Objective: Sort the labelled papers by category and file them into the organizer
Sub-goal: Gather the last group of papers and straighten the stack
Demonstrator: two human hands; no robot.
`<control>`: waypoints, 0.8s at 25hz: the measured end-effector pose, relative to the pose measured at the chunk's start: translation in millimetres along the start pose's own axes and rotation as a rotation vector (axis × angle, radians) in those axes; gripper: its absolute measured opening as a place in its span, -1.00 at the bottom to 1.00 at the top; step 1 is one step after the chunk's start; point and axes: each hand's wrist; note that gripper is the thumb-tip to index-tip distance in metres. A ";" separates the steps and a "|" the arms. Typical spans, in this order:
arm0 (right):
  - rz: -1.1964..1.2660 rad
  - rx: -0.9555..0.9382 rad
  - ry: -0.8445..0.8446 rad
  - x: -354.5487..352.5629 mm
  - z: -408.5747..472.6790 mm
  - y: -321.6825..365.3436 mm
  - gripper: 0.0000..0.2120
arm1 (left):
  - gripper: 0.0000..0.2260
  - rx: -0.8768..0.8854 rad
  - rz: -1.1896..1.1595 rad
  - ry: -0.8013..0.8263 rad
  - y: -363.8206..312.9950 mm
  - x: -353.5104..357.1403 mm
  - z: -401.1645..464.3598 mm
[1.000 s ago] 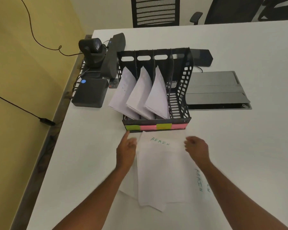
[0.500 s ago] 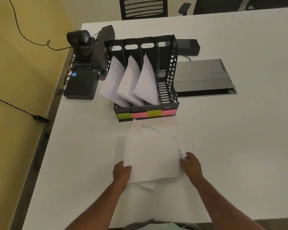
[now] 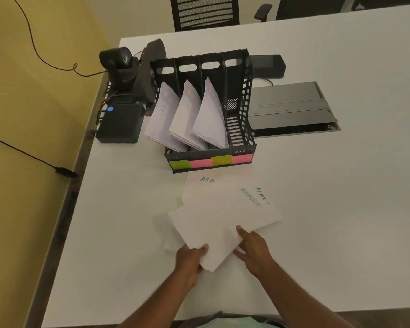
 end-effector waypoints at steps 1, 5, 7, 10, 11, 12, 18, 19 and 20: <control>-0.014 -0.034 -0.055 2.0 6.1 1.3 -0.63 | -0.75 -0.023 0.028 0.061 6.0 4.1 -7.8; -0.264 -0.247 -0.301 -16.1 15.9 28.4 -0.89 | -0.69 -0.011 0.401 0.201 4.3 3.6 -7.2; -0.358 -0.378 -0.306 -34.4 16.2 44.7 -0.81 | -0.63 0.197 0.579 -0.052 -19.2 -10.9 18.4; -0.584 -0.410 -0.227 -46.8 25.0 60.6 -0.80 | -0.54 0.407 0.781 -0.269 -60.9 -41.4 56.9; -0.690 -0.402 -0.201 -45.5 33.9 62.3 -0.69 | -0.49 0.389 0.846 -0.239 -69.0 -46.9 67.1; -0.791 -0.364 -0.189 -38.9 39.3 63.9 -0.67 | -0.43 0.374 0.916 -0.195 -72.7 -48.3 74.1; -1.099 -0.332 -0.394 16.5 61.8 53.2 -0.73 | -0.38 0.373 0.838 -0.037 -63.8 -25.6 79.5; -1.089 -0.338 -0.383 23.0 62.9 51.7 -0.72 | -0.42 0.326 0.731 0.004 -61.1 -22.6 75.8; -1.062 -0.334 -0.353 28.0 61.4 51.7 -0.71 | -0.46 0.278 0.642 0.060 -57.7 -19.7 69.4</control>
Point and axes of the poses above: each hand's wrist, its own z-axis towards the middle knuckle, its own x-axis out of the palm, y = z × x, and after that the axes turned 7 degrees about -z, right-handed
